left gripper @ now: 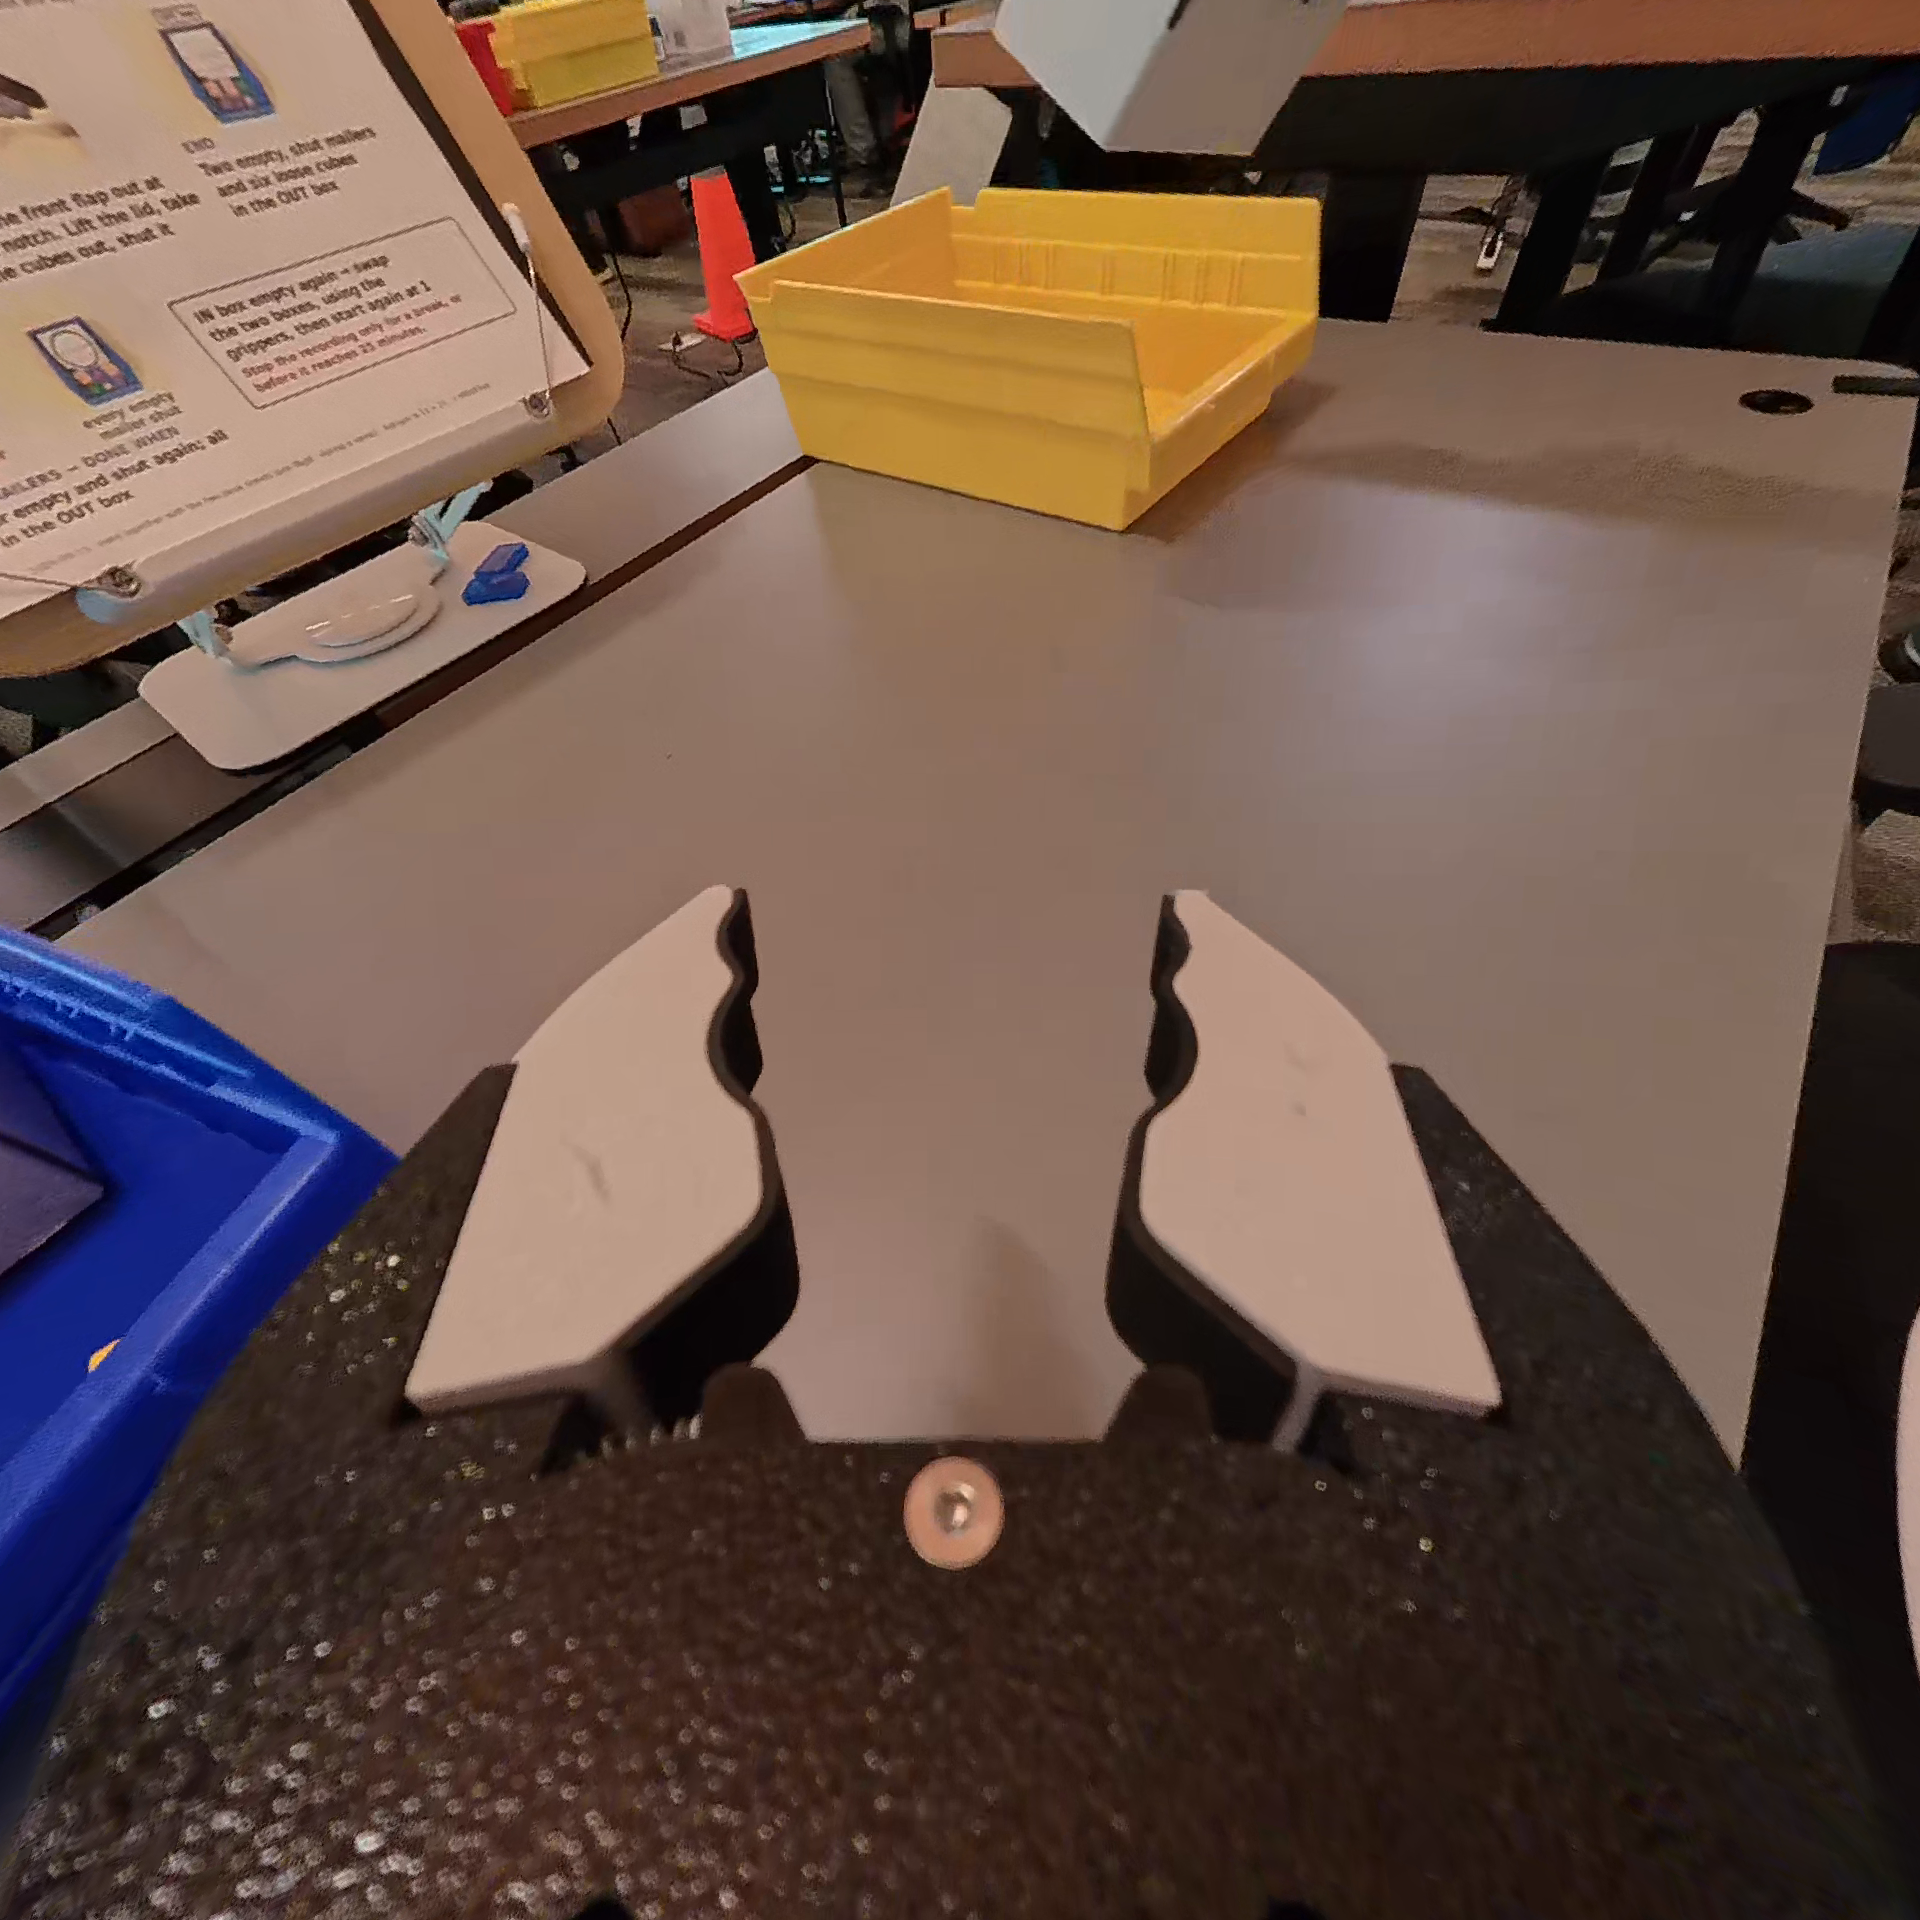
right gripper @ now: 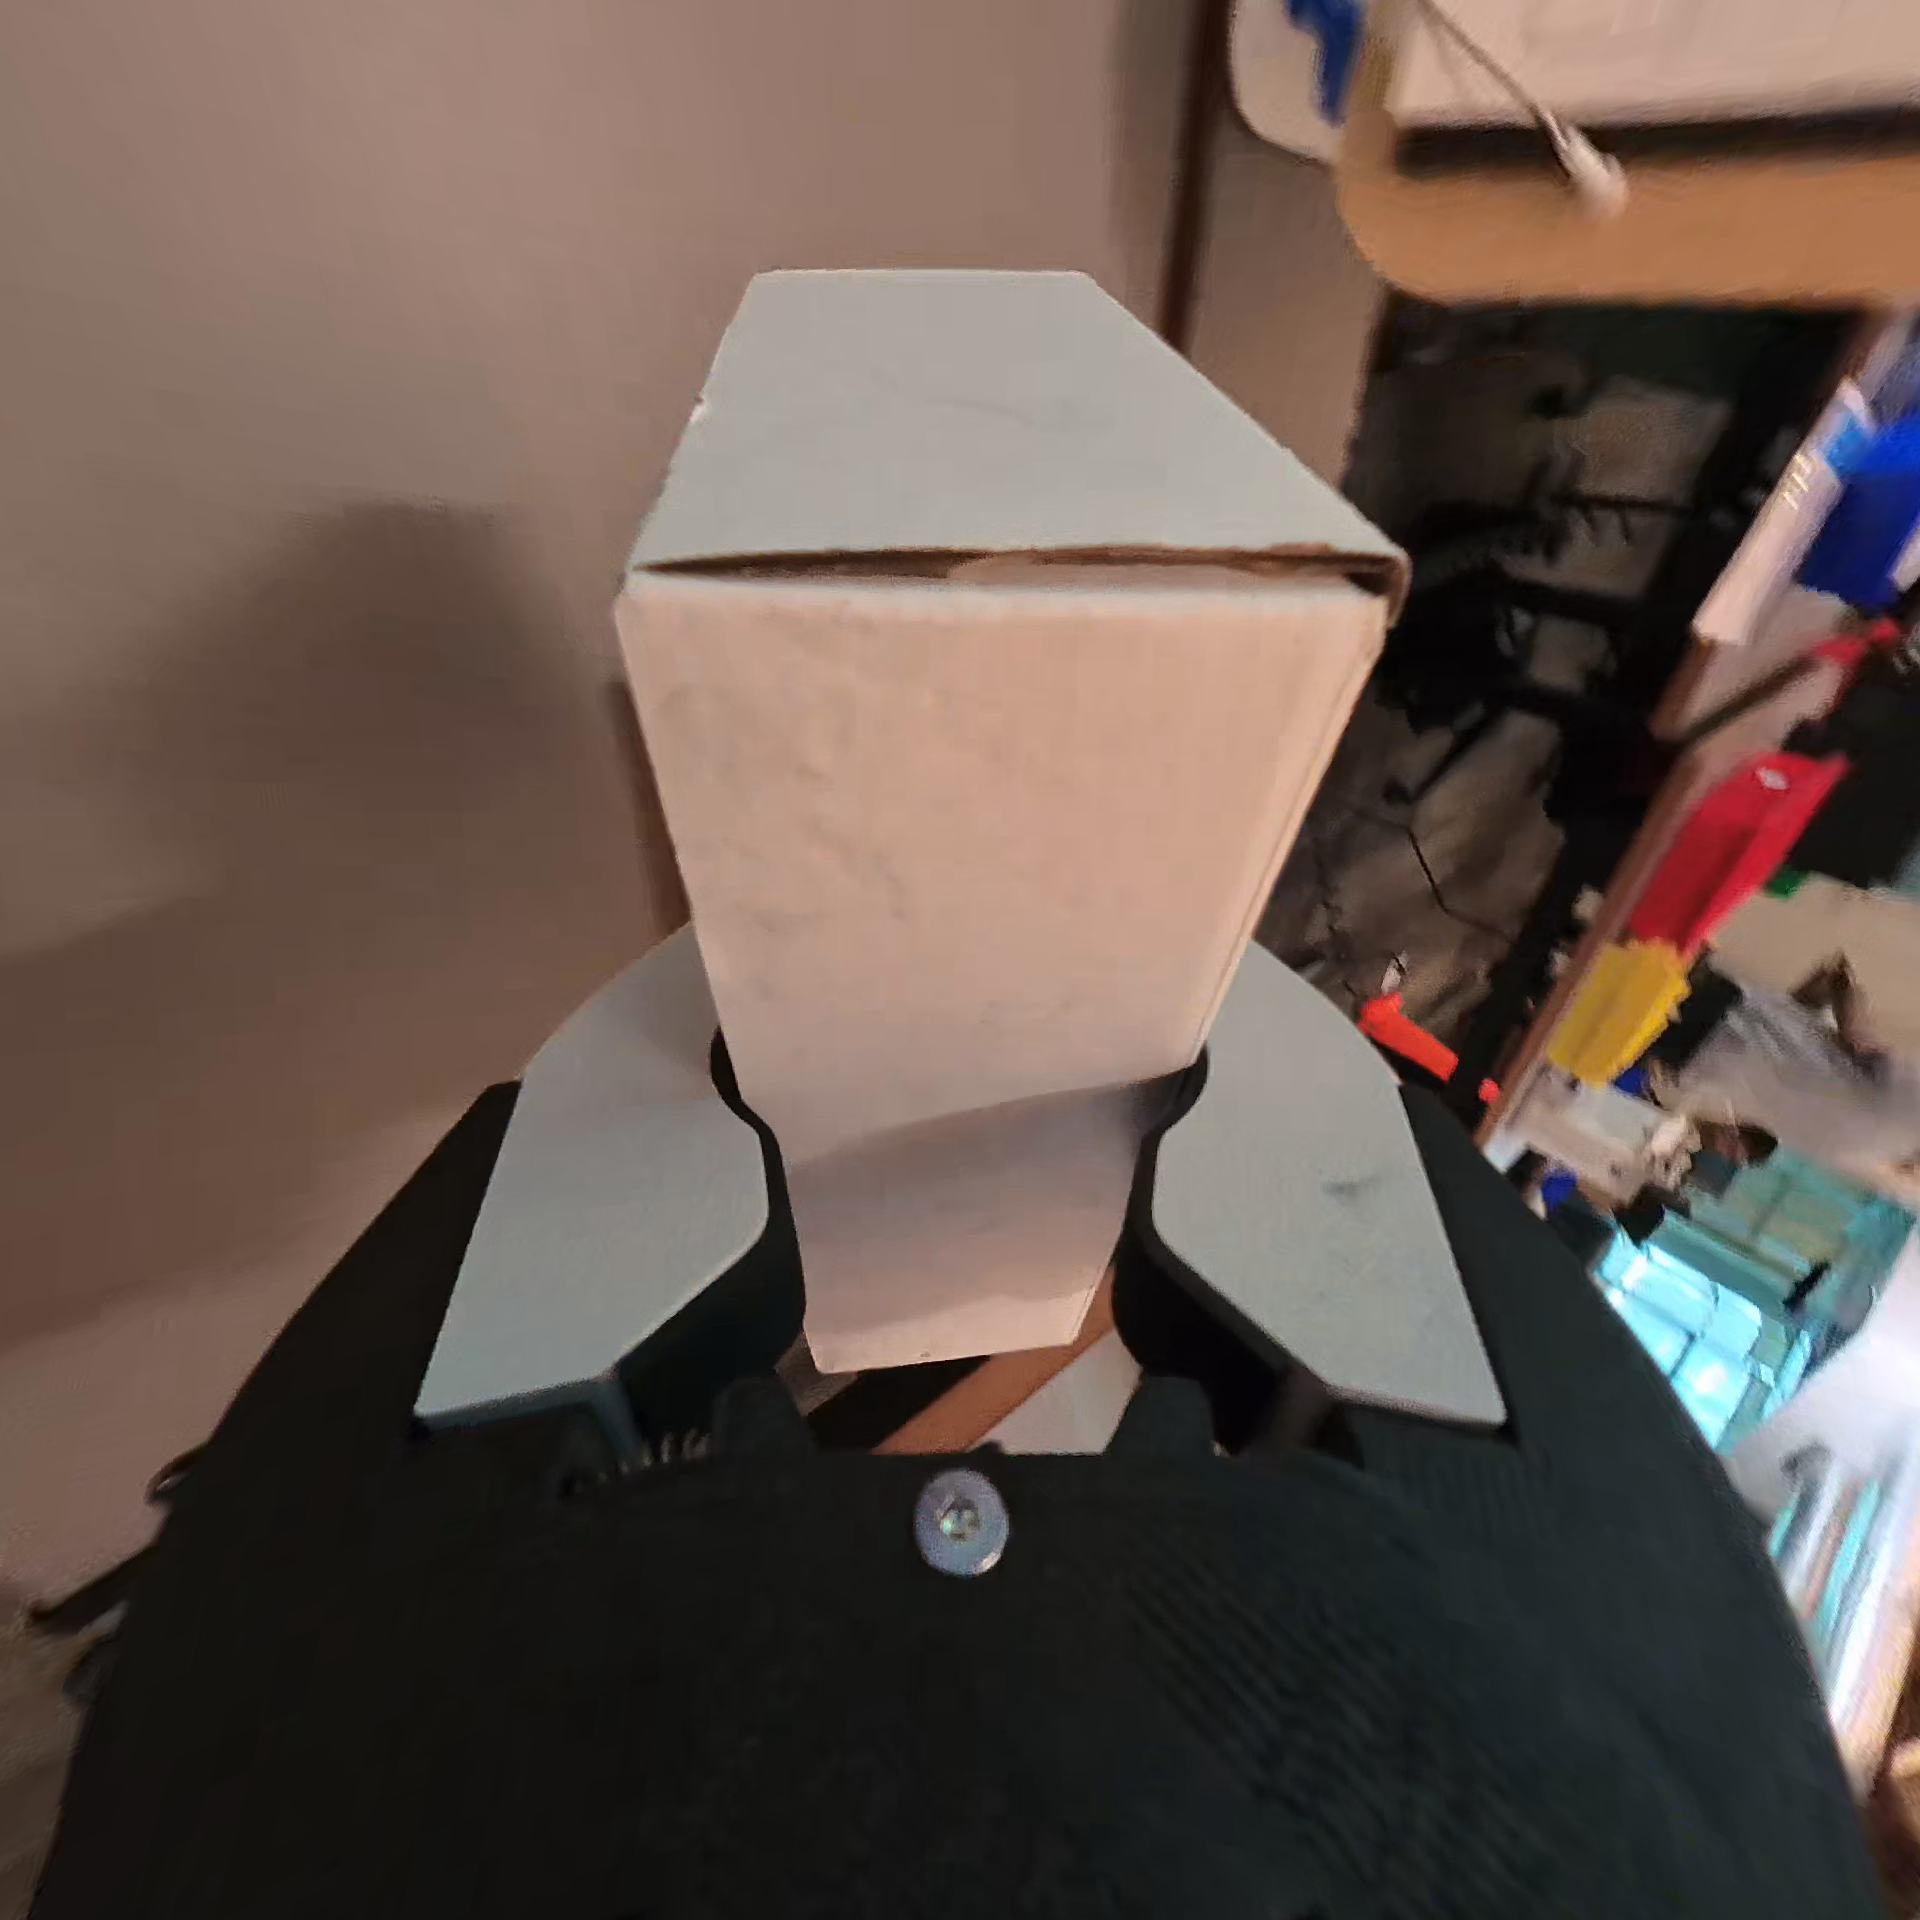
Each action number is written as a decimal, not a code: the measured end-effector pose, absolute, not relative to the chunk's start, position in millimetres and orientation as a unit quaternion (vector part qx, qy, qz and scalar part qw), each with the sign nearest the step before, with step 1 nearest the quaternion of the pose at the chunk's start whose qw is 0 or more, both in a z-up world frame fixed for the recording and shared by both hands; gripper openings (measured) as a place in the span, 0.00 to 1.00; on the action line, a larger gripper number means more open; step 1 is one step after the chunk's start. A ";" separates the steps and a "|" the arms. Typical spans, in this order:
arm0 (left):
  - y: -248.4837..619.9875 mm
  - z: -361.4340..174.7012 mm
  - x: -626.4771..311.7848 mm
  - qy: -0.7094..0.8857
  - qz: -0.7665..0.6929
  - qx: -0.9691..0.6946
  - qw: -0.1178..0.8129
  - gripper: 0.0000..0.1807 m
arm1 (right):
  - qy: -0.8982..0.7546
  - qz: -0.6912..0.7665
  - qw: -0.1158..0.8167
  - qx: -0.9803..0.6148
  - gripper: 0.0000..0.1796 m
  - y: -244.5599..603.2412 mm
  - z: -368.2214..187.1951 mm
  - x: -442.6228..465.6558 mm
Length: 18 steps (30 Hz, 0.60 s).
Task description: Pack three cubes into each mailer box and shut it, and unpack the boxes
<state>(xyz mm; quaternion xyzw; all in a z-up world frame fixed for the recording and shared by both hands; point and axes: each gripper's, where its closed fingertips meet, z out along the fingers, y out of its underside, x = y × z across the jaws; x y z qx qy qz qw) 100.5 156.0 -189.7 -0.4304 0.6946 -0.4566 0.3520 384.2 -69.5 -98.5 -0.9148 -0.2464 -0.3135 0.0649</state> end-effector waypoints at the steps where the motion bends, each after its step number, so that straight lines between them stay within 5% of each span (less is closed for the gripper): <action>1: 153.8 -187.8 101.0 0.693 -0.460 -0.429 0.352 0.39 | -0.225 -0.331 0.074 -0.913 0.42 -78.7 -96.6 402.8; 18: 136.1 -213.3 106.5 0.714 -0.447 -0.435 0.316 0.36 | -0.149 -0.464 0.105 -0.867 0.41 -89.2 -180.6 569.4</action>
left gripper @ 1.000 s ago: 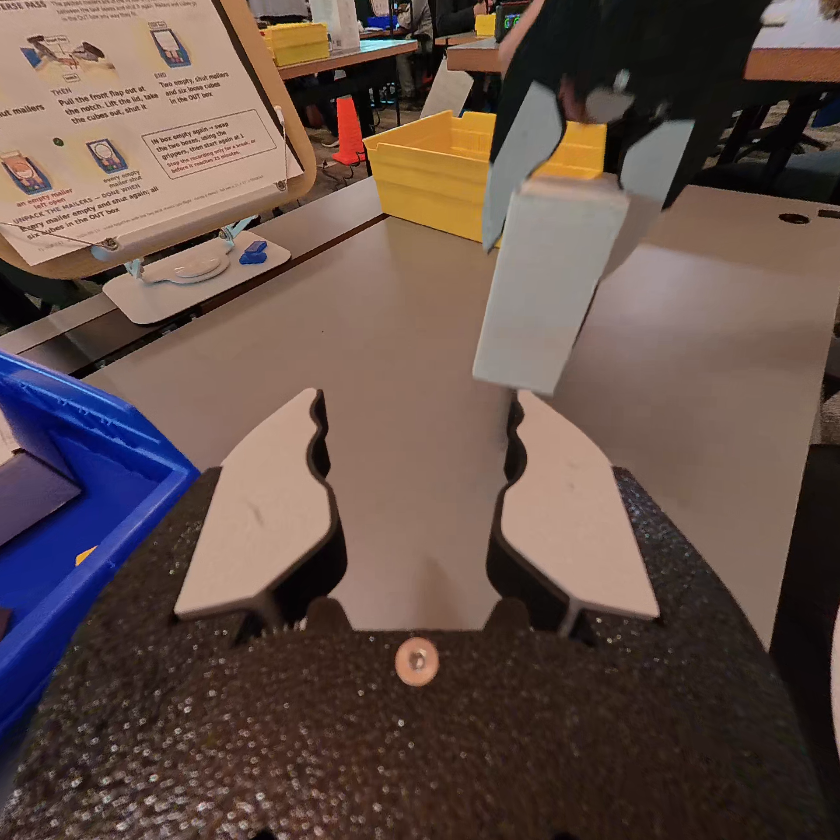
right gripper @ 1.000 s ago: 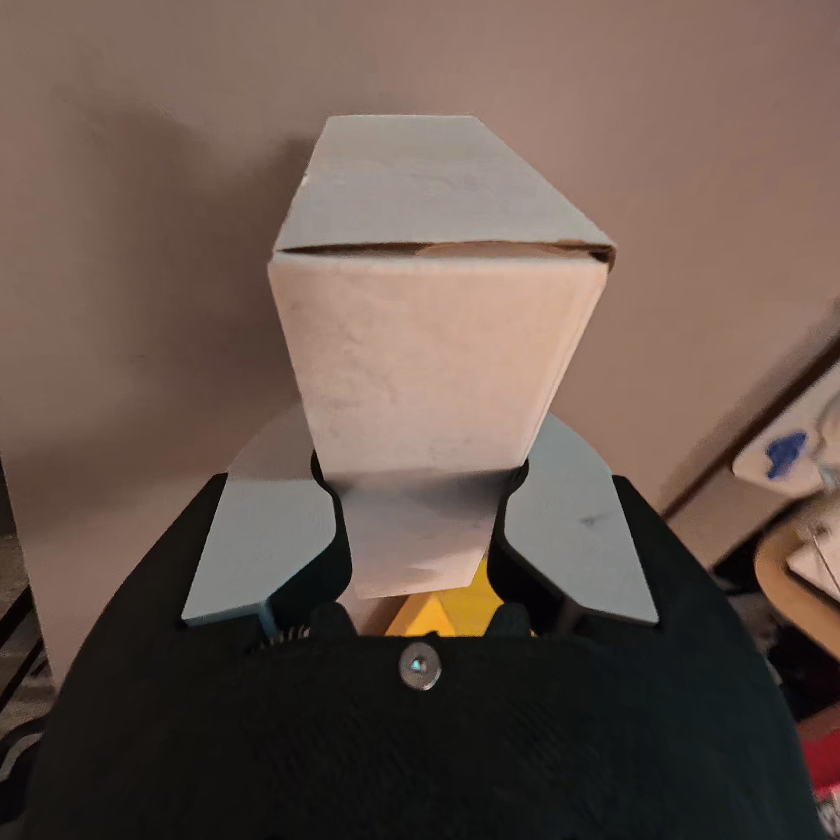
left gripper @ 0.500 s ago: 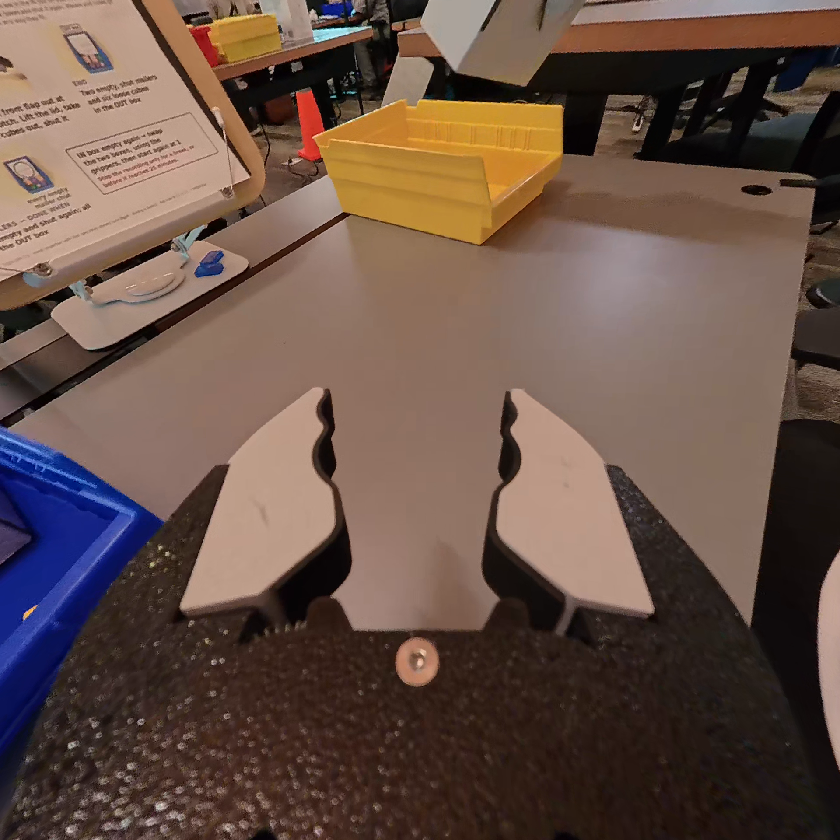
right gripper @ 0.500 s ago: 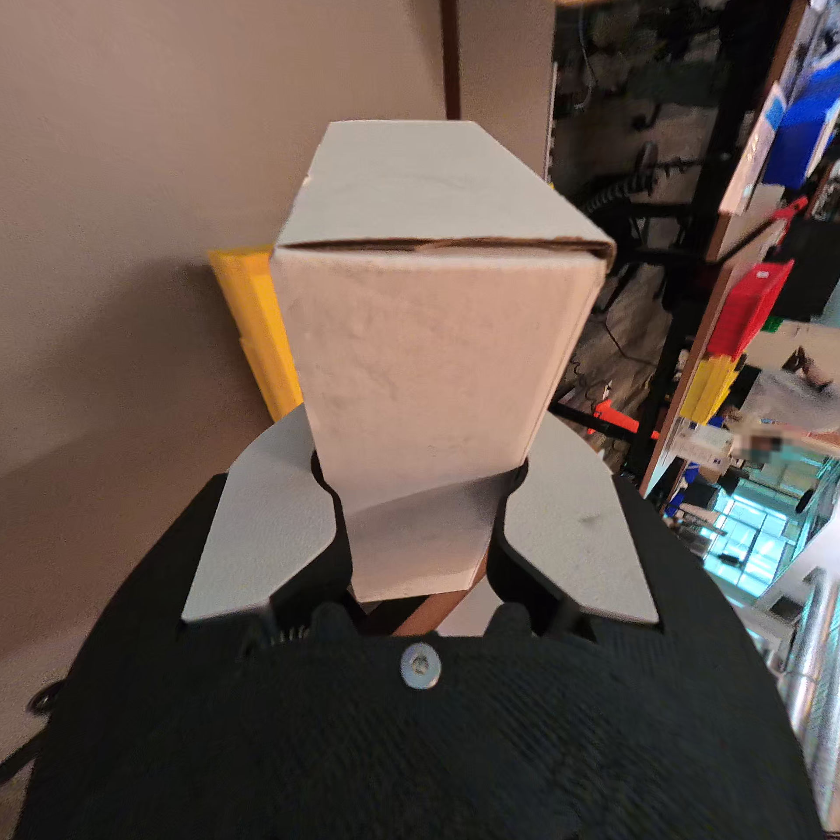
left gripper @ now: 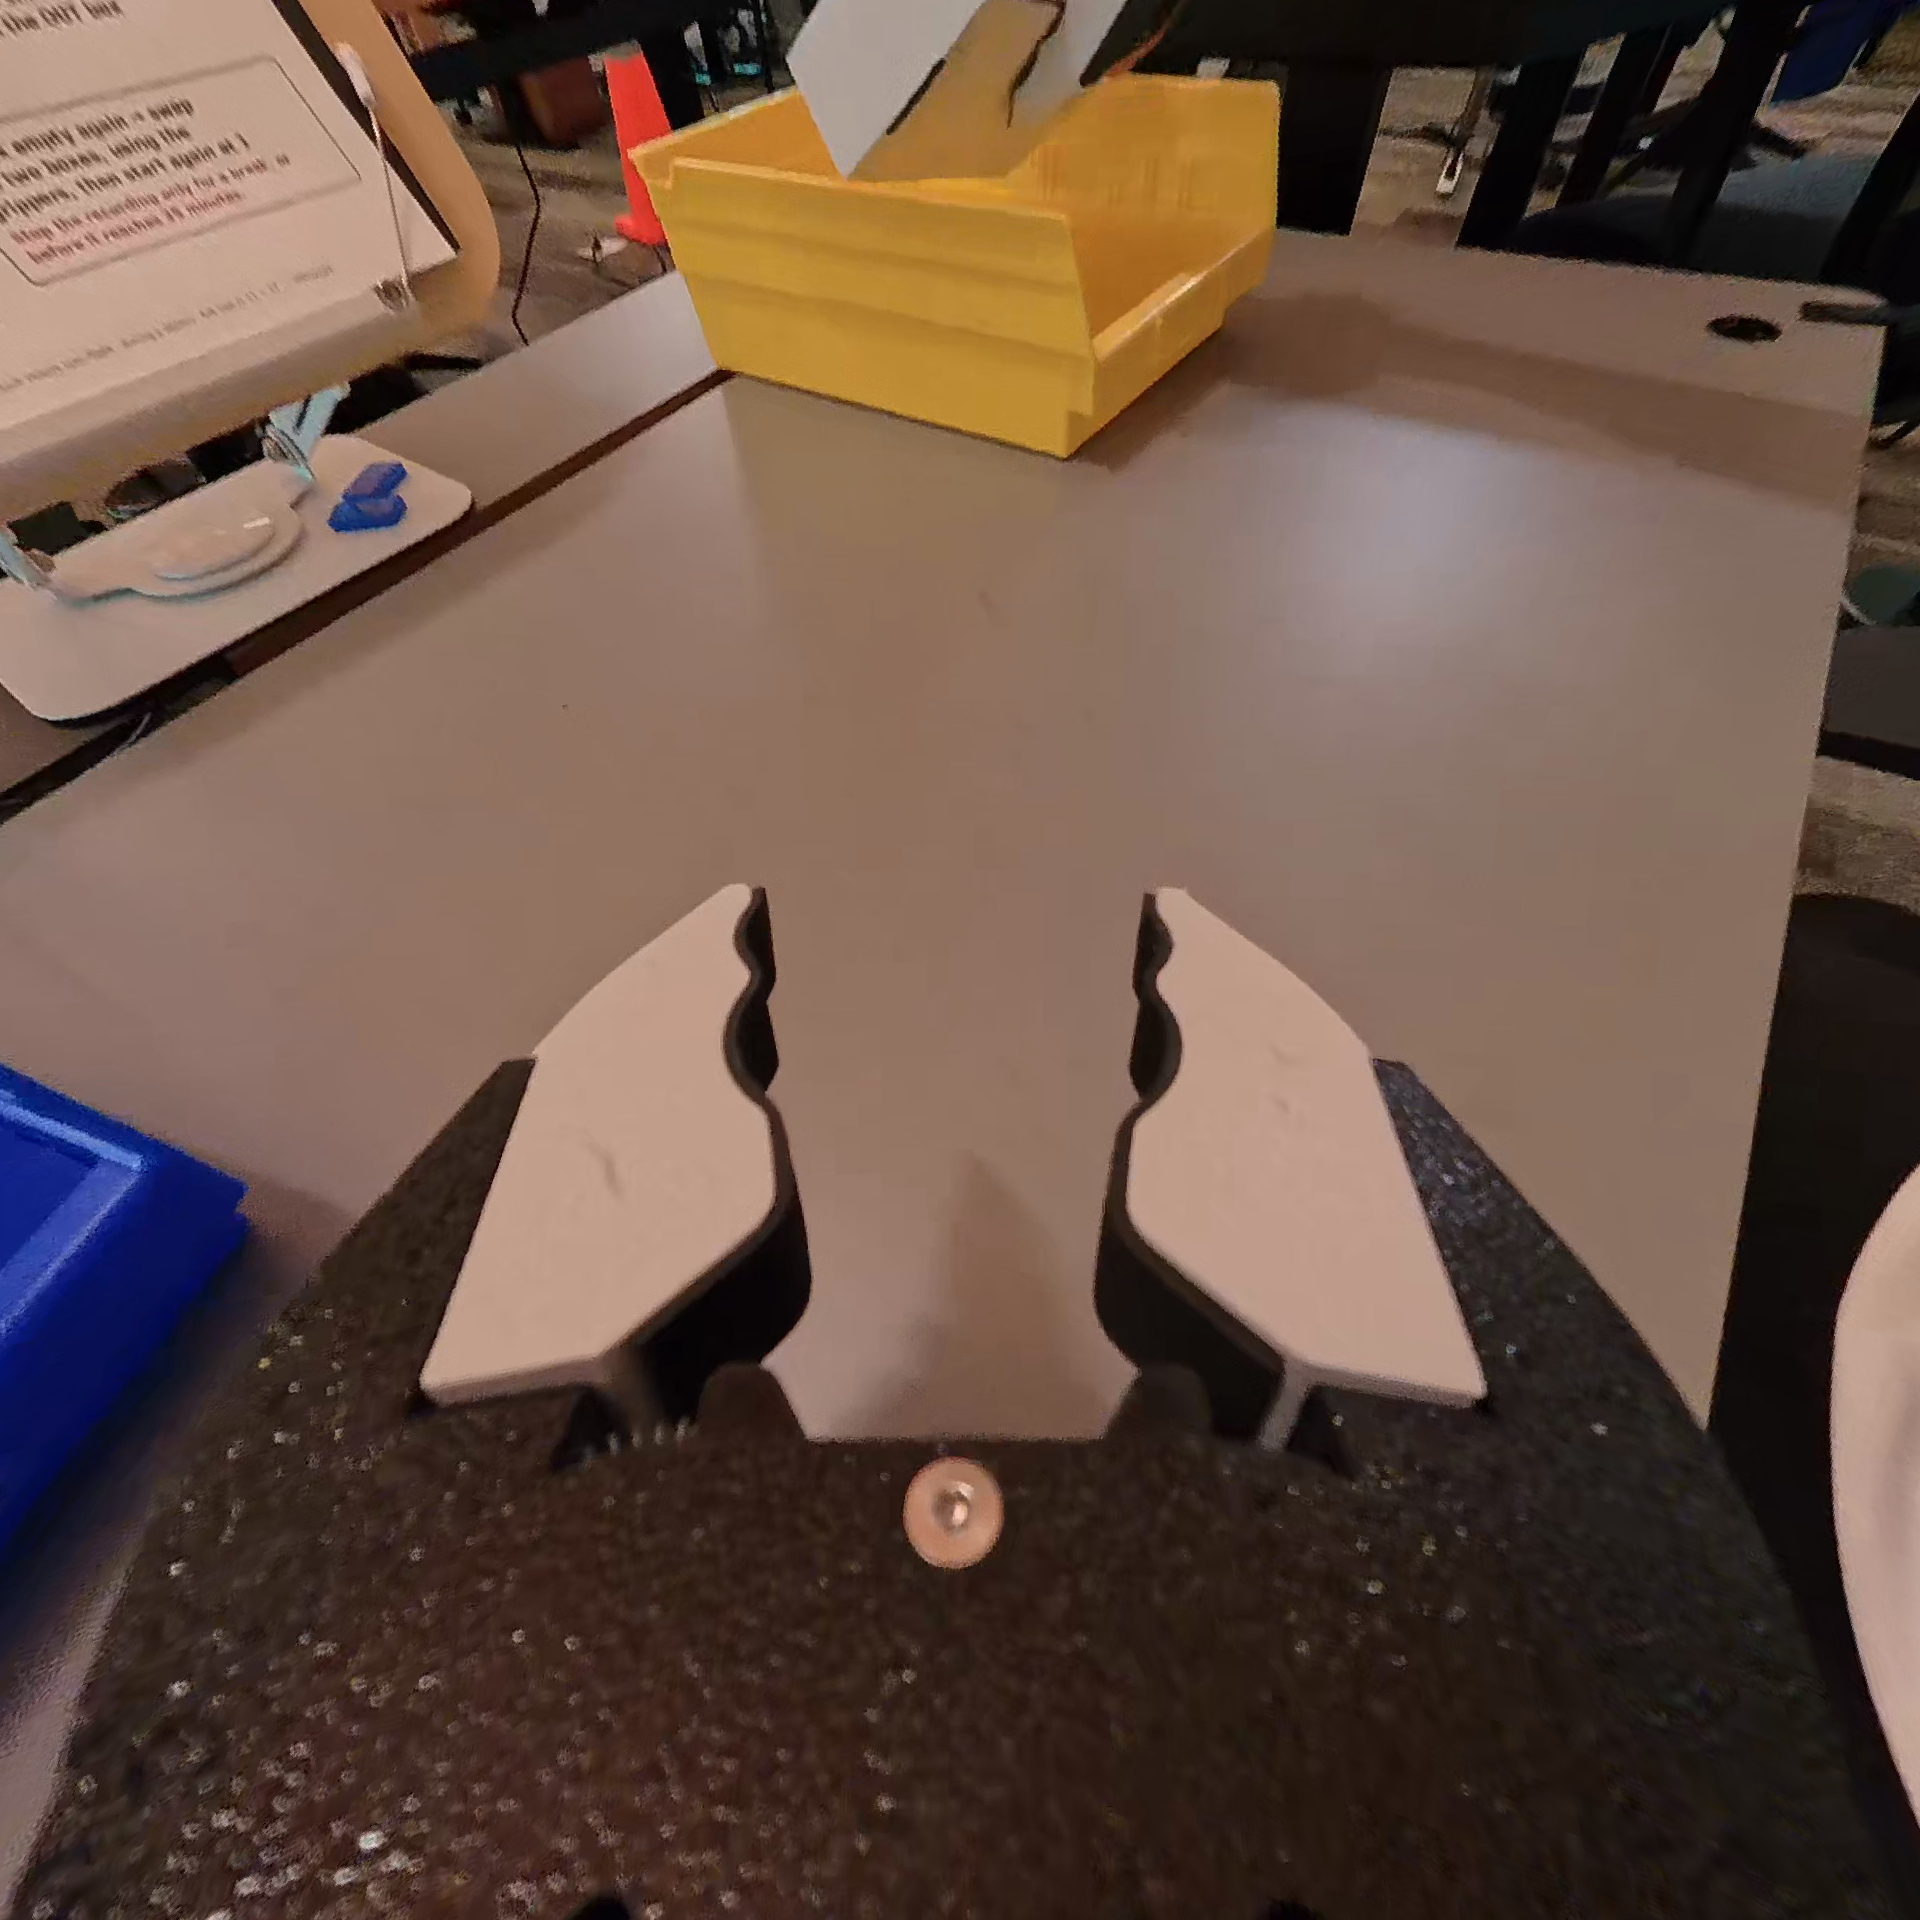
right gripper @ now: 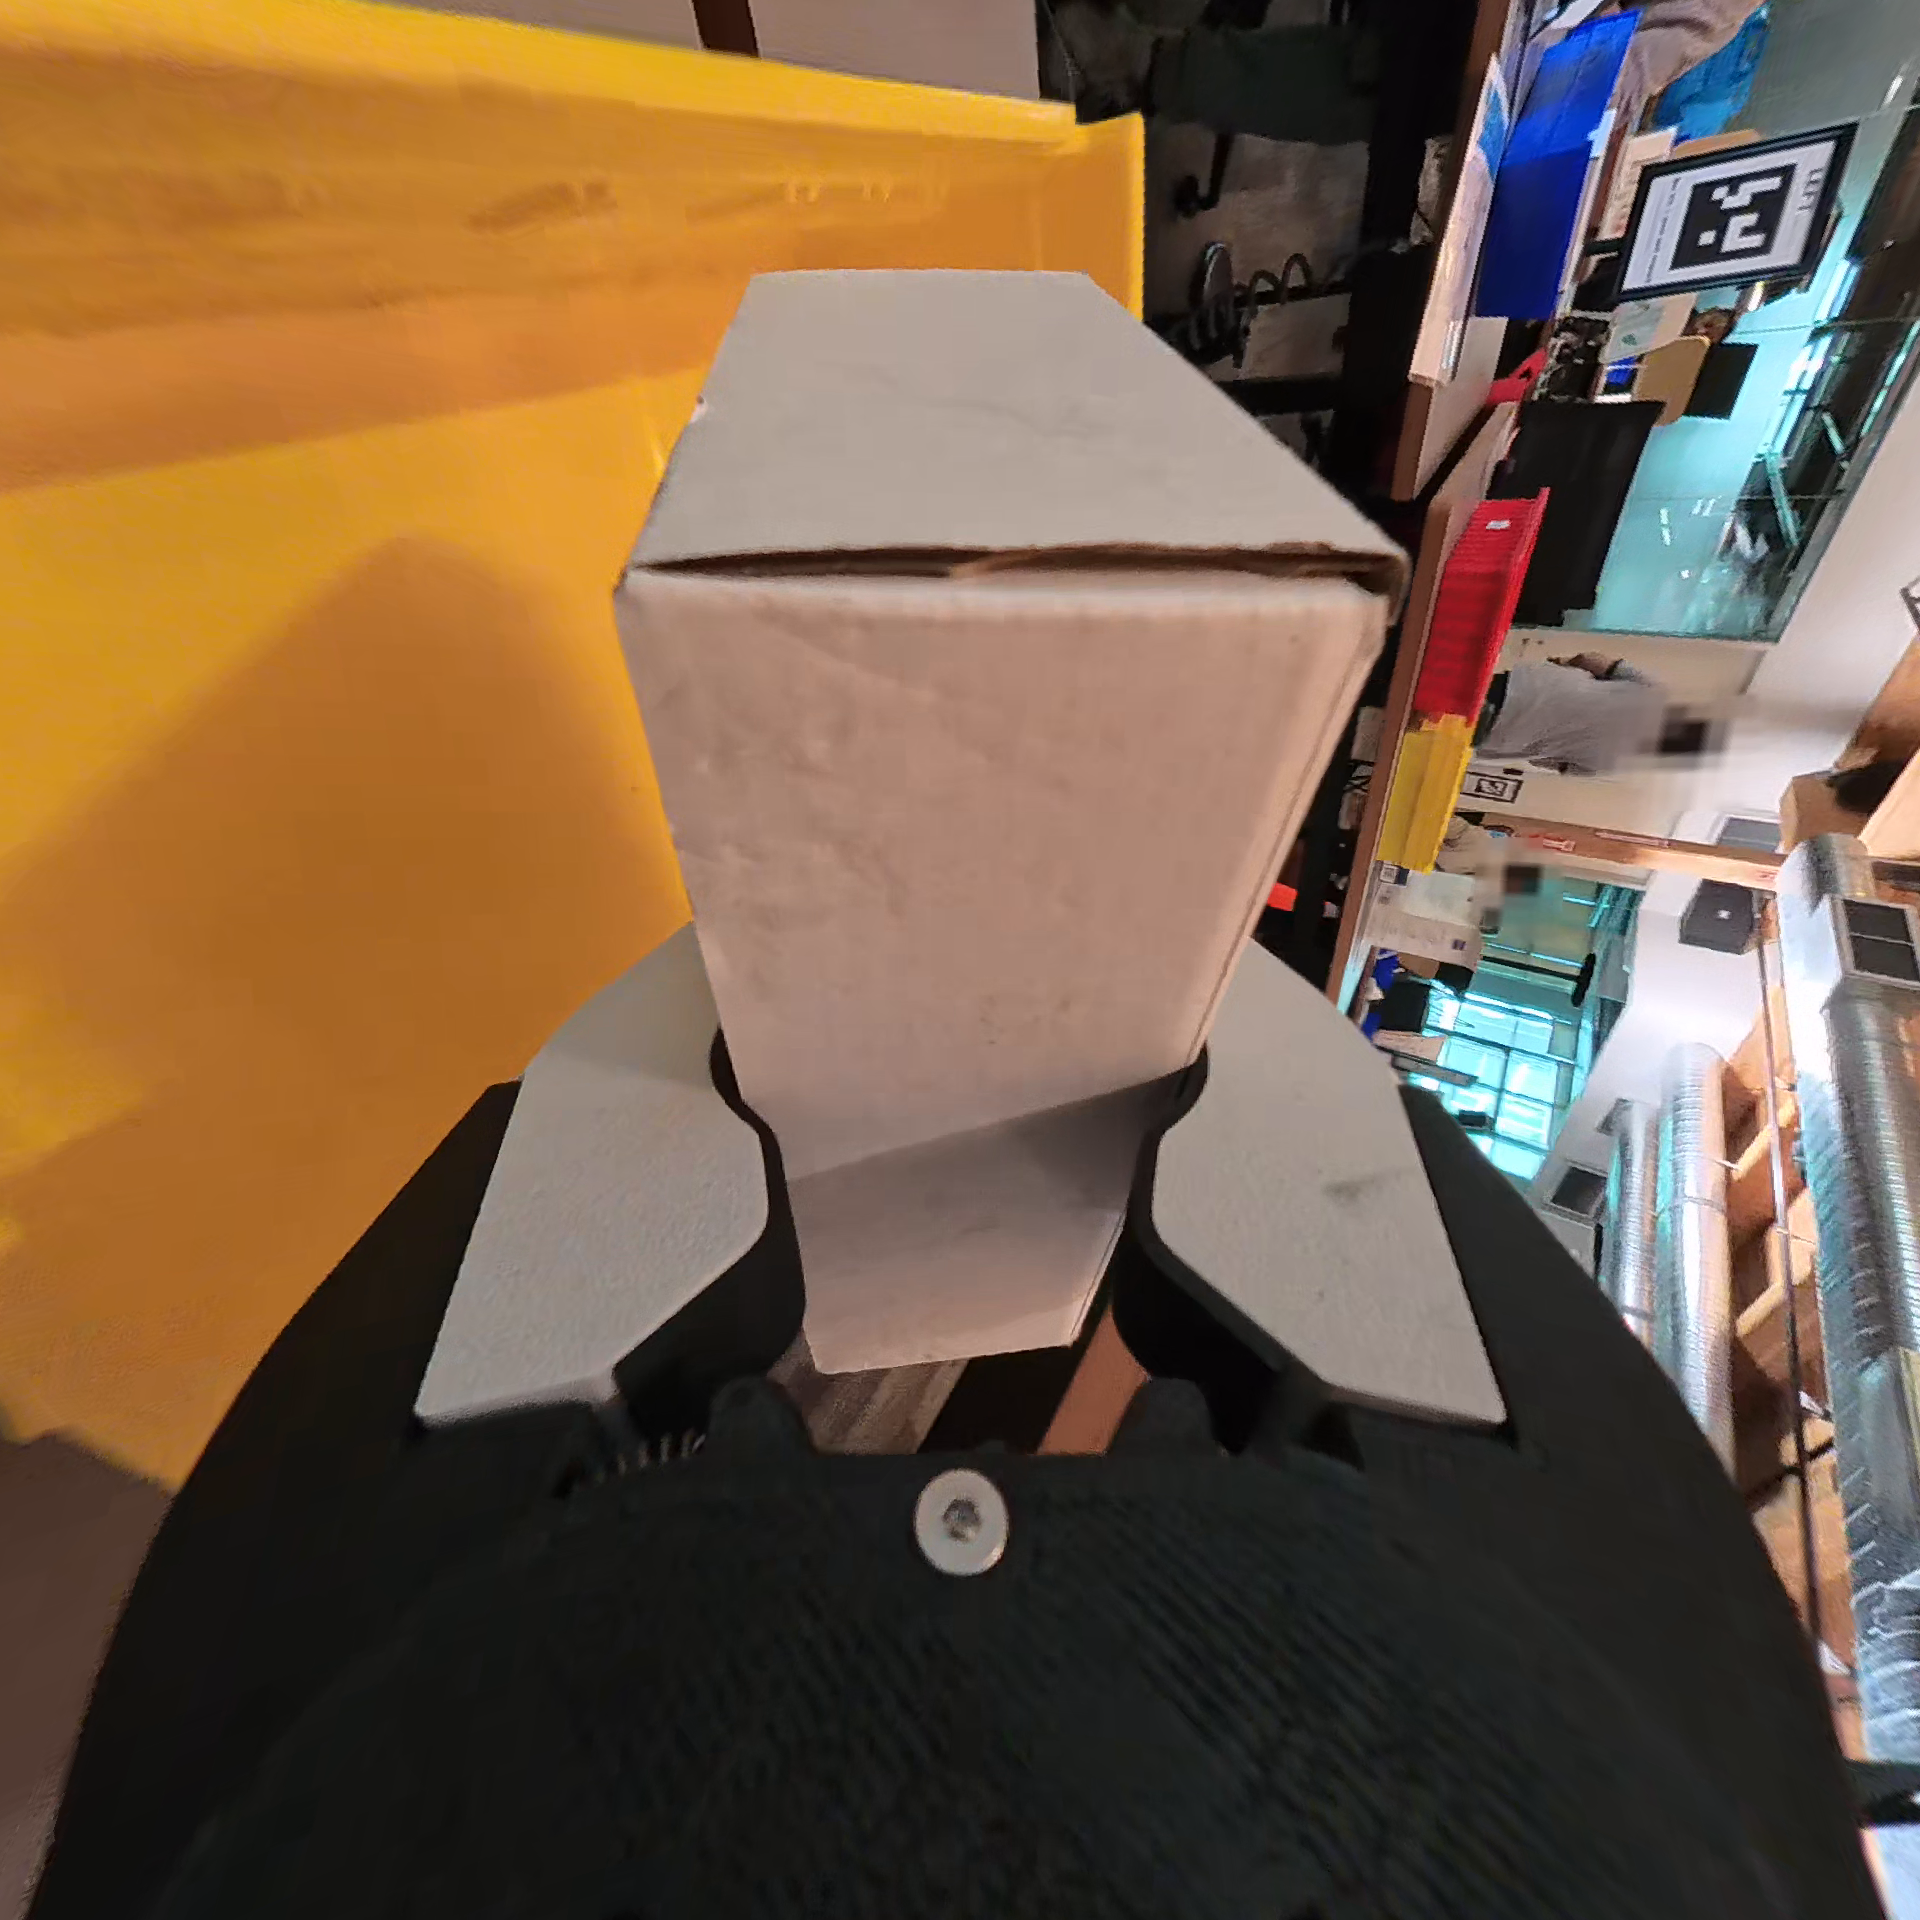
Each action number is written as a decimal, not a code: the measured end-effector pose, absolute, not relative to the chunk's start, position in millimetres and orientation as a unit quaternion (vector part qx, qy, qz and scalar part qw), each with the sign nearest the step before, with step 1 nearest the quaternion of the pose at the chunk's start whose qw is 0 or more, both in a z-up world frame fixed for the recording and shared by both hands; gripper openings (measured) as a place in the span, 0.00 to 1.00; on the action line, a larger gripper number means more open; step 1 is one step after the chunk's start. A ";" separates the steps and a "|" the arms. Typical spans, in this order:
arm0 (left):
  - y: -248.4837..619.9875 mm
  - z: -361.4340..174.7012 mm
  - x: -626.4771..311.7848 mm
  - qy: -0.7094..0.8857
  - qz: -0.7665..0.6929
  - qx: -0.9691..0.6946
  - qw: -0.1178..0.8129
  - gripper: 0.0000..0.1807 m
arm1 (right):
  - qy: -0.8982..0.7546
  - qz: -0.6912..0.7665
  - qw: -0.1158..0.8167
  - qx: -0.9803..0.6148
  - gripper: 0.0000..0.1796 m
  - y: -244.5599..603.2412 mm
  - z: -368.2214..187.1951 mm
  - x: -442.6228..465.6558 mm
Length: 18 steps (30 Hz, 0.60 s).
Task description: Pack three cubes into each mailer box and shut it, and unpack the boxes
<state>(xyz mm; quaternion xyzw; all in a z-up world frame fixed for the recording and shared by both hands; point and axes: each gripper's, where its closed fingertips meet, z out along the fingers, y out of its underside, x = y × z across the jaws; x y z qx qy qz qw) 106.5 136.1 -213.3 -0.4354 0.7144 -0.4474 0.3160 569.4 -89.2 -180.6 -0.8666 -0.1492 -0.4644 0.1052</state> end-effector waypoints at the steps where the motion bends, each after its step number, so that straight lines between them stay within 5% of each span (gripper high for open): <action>1: 136.6 -216.6 107.1 0.719 -0.441 -0.438 0.312 0.36 | -0.151 -0.473 0.098 -0.862 0.41 -86.3 -186.2 577.1; 18: 121.8 -241.3 127.5 0.735 -0.415 -0.466 0.266 0.36 | -0.222 -0.544 0.065 -0.806 0.42 -60.7 -262.9 636.8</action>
